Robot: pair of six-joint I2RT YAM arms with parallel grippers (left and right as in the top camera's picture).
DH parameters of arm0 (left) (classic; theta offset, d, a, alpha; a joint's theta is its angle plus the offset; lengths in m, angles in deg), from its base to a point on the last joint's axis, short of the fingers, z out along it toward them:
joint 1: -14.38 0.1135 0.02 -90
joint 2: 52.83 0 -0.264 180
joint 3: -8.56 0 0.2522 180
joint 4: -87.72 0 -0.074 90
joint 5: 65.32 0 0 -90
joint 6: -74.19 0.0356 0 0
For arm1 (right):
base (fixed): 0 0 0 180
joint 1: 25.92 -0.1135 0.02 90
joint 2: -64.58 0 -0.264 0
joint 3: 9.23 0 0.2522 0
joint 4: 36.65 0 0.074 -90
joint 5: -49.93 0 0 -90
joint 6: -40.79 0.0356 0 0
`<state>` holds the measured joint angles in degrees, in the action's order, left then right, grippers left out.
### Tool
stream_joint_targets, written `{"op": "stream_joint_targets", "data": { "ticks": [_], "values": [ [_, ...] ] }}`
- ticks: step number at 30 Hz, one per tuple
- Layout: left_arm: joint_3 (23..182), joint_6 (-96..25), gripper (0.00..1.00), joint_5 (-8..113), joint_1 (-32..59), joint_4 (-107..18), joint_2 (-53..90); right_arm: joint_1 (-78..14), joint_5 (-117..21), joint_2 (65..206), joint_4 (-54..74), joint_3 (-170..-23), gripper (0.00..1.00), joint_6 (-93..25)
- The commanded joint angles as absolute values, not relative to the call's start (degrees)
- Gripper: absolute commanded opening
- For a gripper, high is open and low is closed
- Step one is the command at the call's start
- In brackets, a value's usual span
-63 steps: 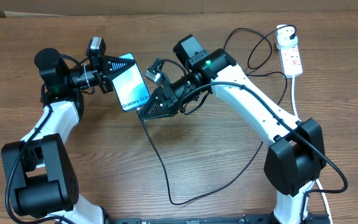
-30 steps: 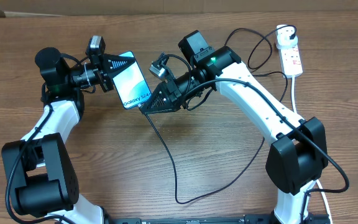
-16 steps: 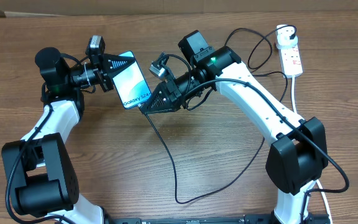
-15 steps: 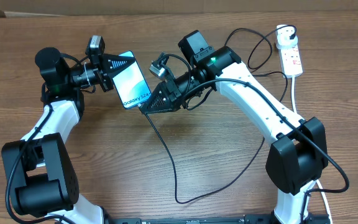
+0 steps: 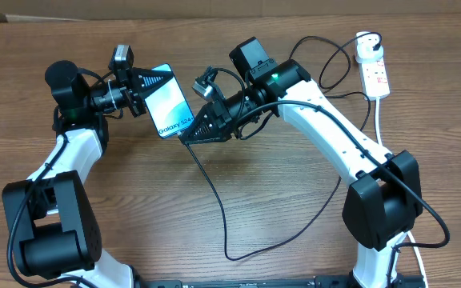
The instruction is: Plug charger to phone and switch on socket
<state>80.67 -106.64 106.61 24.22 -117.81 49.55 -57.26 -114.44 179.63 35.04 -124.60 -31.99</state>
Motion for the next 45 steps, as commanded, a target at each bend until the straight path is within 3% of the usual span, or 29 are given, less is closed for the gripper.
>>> {"op": "stream_joint_targets", "data": {
  "ticks": [1,45],
  "values": [
    [81.52,-105.94,0.04,115.22,21.84,-118.24,49.05,-56.05,-106.51,180.13,32.92,-124.95,0.04,-29.85],
    [81.54,-106.27,0.04,111.66,22.28,-118.18,49.05,-54.0,-105.59,180.11,33.07,-124.95,0.04,-29.44]
  ]
}}
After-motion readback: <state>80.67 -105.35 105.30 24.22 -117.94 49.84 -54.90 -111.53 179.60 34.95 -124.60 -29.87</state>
